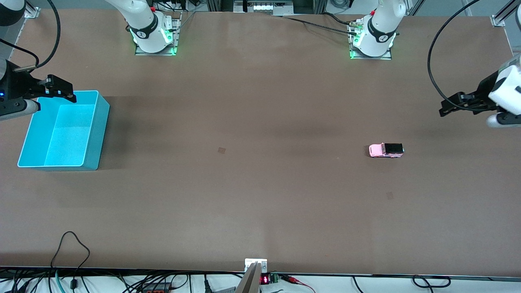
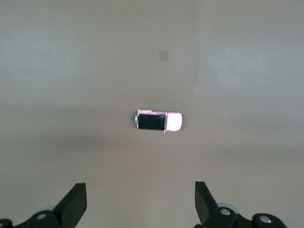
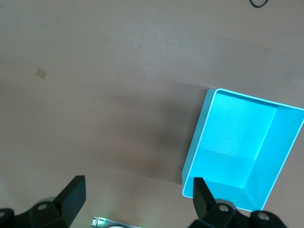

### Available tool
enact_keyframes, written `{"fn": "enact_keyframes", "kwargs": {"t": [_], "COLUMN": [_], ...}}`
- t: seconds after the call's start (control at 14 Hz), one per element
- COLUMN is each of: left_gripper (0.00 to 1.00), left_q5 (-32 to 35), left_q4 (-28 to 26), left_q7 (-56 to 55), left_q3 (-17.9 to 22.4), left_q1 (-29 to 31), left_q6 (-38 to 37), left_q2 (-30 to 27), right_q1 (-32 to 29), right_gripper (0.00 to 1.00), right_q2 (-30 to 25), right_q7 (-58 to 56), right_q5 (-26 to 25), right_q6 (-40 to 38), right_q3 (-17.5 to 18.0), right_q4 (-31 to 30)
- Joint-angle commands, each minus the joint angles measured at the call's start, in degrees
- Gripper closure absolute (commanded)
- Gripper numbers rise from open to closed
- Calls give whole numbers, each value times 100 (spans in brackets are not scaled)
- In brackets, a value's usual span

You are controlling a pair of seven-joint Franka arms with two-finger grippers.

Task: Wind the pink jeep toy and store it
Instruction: 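Move the left gripper over the pink toy jeep, then lower the left gripper and grasp the pink jeep's body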

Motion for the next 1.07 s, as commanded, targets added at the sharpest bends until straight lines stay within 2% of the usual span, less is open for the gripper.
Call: {"fn": "enact_keyframes", "kwargs": {"t": [0.0, 0.36, 0.64, 0.86, 1.0], "left_gripper": [0, 0, 0, 0, 0], "left_q5": [77, 147, 287, 437, 446], "left_q4": [60, 61, -965, -1170, -1276], "left_q7": [16, 209, 1813, 2238, 3132], "left_q3": [-4, 4, 4, 4, 4], "left_q1": [-309, -504, -372, -232, -214], "left_q6": [-91, 101, 1399, 1685, 1833], "left_q2": [427, 1087, 1220, 1229, 1448], "right_q1": [4, -5, -22, 22, 4], "right_gripper": [0, 0, 0, 0, 0], "right_q2": [-35, -35, -26, -26, -26], "right_q7": [15, 15, 15, 15, 15], "right_q5": [-6, -6, -6, -6, -6], "right_q6": [-88, -96, -105, -97, -105], "right_q3": [-8, -17, -17, 1, -8], "right_q4": [36, 27, 27, 27, 27]}}
